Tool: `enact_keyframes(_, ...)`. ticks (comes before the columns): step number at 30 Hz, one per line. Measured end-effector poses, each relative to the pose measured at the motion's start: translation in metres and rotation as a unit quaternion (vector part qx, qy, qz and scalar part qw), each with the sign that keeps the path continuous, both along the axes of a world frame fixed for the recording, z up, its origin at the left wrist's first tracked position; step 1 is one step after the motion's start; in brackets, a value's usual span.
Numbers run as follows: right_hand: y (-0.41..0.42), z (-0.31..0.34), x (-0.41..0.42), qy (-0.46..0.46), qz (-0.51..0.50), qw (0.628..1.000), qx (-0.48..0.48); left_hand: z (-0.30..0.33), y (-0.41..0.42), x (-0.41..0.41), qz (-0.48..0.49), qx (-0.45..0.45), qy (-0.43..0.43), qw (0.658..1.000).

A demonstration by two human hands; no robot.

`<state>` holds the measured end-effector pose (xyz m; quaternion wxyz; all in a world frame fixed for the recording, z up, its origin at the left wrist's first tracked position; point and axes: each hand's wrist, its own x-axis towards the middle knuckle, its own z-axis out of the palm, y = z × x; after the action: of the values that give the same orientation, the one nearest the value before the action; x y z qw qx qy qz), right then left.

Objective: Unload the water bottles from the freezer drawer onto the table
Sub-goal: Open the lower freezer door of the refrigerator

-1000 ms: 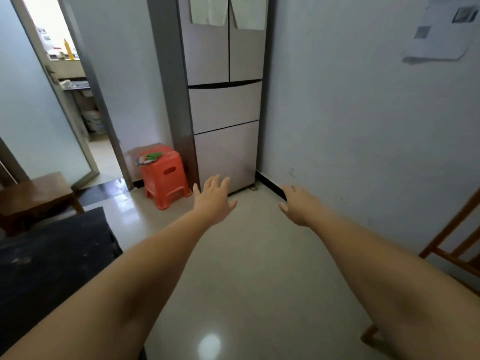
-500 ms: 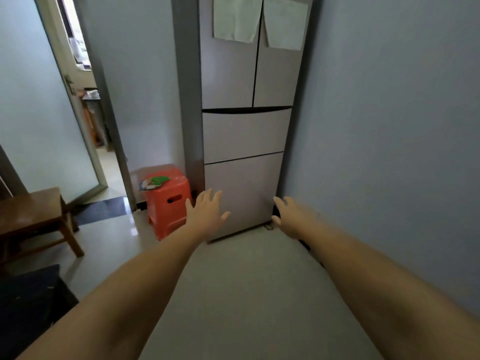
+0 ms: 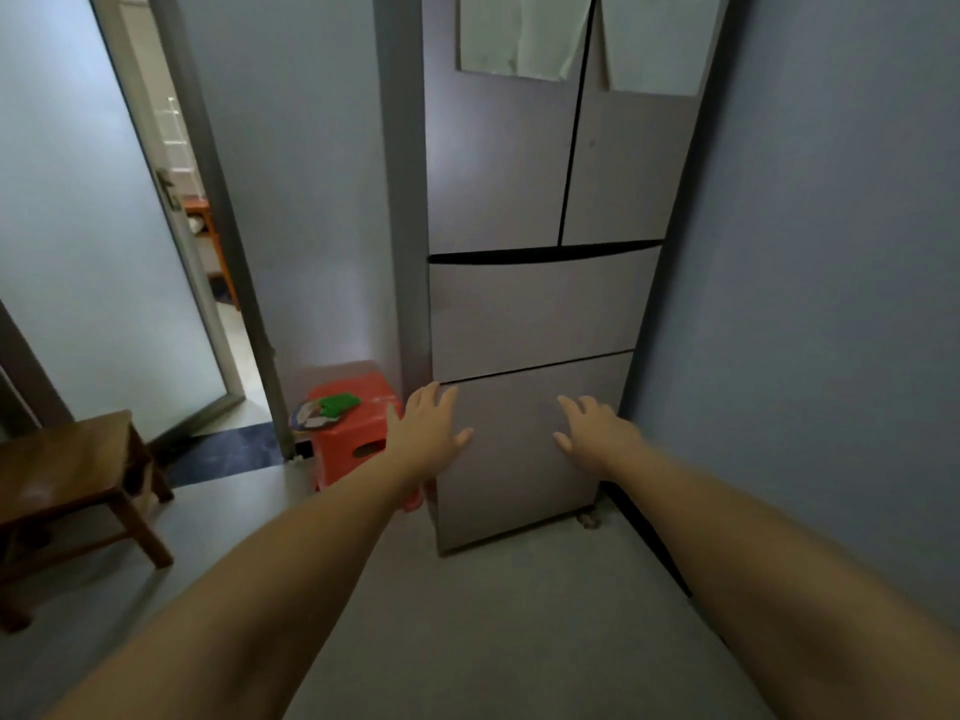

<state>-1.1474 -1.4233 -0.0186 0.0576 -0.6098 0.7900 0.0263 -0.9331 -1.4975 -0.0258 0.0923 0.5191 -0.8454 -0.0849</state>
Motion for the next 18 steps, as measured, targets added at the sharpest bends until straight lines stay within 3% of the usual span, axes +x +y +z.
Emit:
enact_keyframes(11, -0.213, 0.018, -0.055, -0.035, -0.008, 0.999, -0.022, 0.013, -0.227, -0.065, 0.02, 0.023, -0.003, 1.0)
enact_keyframes(18, -0.325, 0.023, -0.074, -0.054, 0.066, 0.995, -0.05, 0.001, -0.308, -0.103, 0.079, 0.088, 0.089, 0.989)
